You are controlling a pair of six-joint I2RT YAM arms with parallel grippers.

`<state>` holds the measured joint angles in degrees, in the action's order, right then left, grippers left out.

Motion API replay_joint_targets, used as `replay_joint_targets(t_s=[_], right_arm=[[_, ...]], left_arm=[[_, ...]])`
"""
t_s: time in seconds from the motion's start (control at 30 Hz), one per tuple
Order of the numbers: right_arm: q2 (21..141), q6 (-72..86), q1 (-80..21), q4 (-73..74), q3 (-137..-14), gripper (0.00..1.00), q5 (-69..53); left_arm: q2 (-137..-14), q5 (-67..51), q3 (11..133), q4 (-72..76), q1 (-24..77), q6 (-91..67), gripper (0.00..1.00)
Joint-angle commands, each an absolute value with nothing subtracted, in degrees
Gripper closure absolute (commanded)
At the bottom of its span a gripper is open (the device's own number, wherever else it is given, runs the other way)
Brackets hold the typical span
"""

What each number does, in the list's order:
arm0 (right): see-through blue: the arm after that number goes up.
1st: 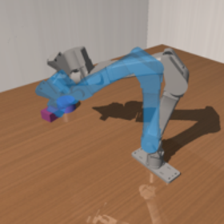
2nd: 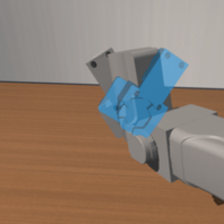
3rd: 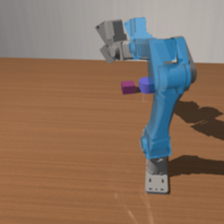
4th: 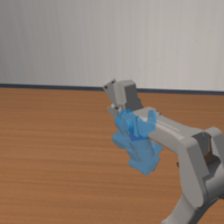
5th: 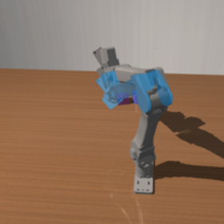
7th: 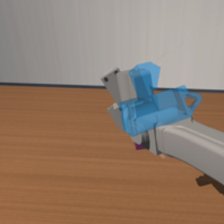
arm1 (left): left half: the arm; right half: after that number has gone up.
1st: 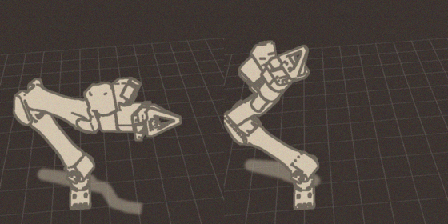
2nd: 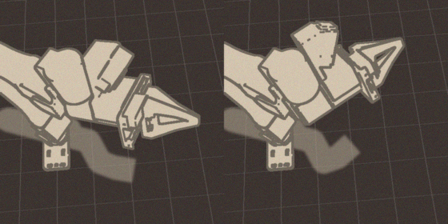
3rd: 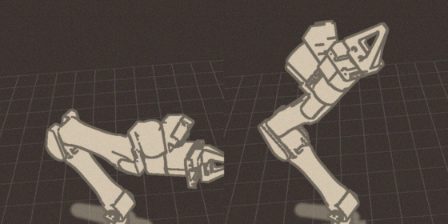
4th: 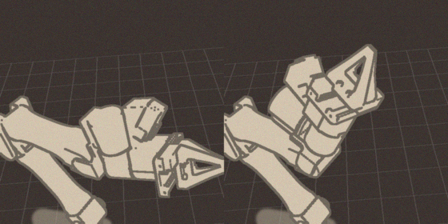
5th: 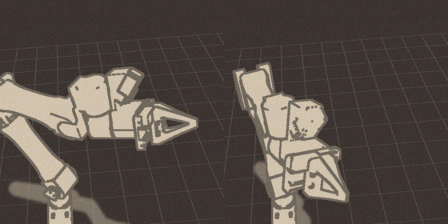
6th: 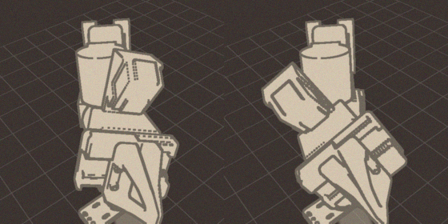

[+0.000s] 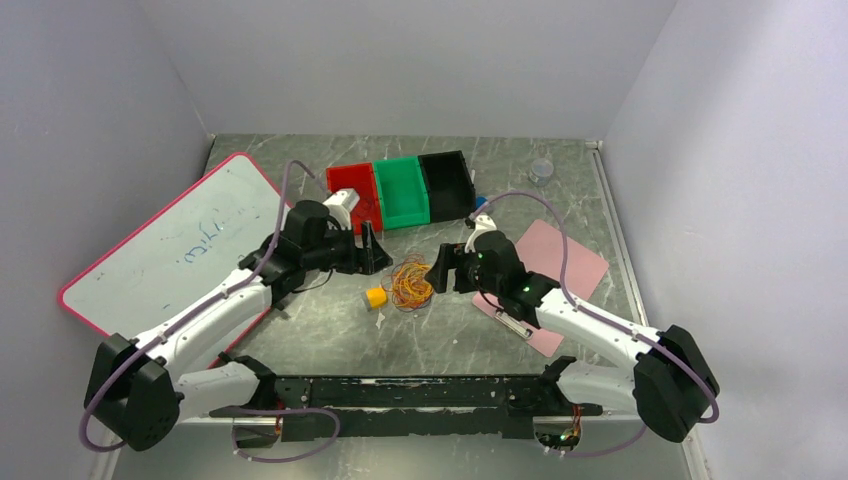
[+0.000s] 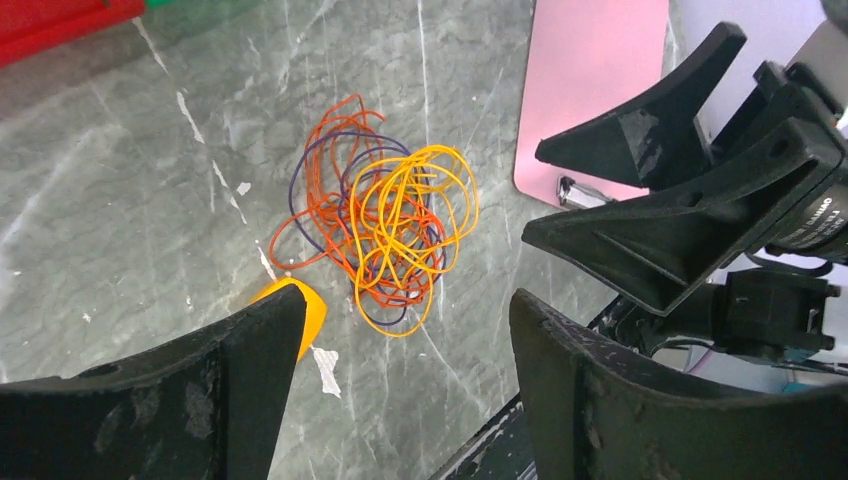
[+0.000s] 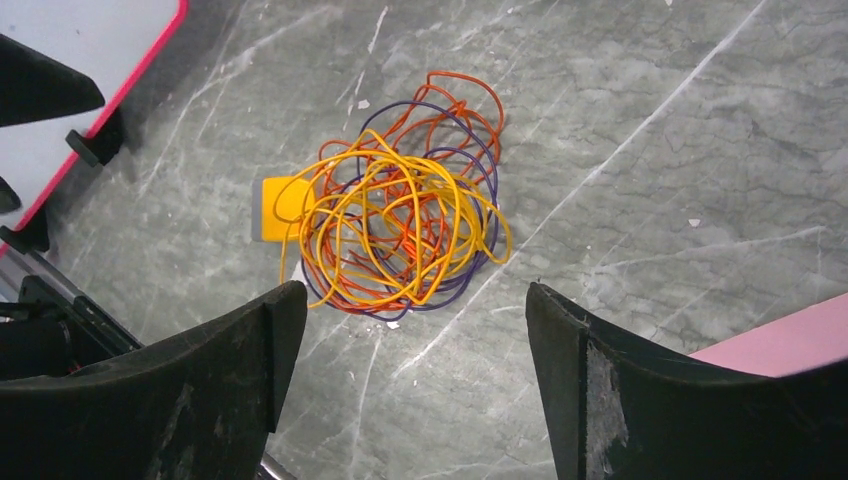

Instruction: Untangle the cables

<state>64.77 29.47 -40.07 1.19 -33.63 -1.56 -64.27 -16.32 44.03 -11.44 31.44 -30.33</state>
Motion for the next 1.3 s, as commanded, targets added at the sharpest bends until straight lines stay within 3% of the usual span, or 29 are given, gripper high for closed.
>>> replay_joint_targets(t_s=[0.0,0.2,0.67,1.07,1.27], right_arm=[[65.62,30.22,-39.93,1.98,-33.7,0.18,-0.05],[65.69,31.46,-39.98,3.1,-33.62,0.25,1.58],[65.8,31.84,-39.98,3.07,-33.57,0.28,1.06],[65.55,32.17,-39.92,3.08,-33.25,0.28,0.7],[65.52,32.27,-39.98,2.99,-33.21,0.28,0.62]], left_arm=[[-67.27,-14.03,43.36,-8.0,34.28,-28.56,0.22],[-73.14,-11.51,45.26,-7.54,38.0,-26.34,0.32],[-80.45,-12.06,46.88,-4.24,39.13,-23.62,0.61],[-85.47,-13.86,48.43,-2.32,39.19,-22.28,0.67],[-86.84,-15.11,48.61,-1.78,39.2,-22.13,0.84]])
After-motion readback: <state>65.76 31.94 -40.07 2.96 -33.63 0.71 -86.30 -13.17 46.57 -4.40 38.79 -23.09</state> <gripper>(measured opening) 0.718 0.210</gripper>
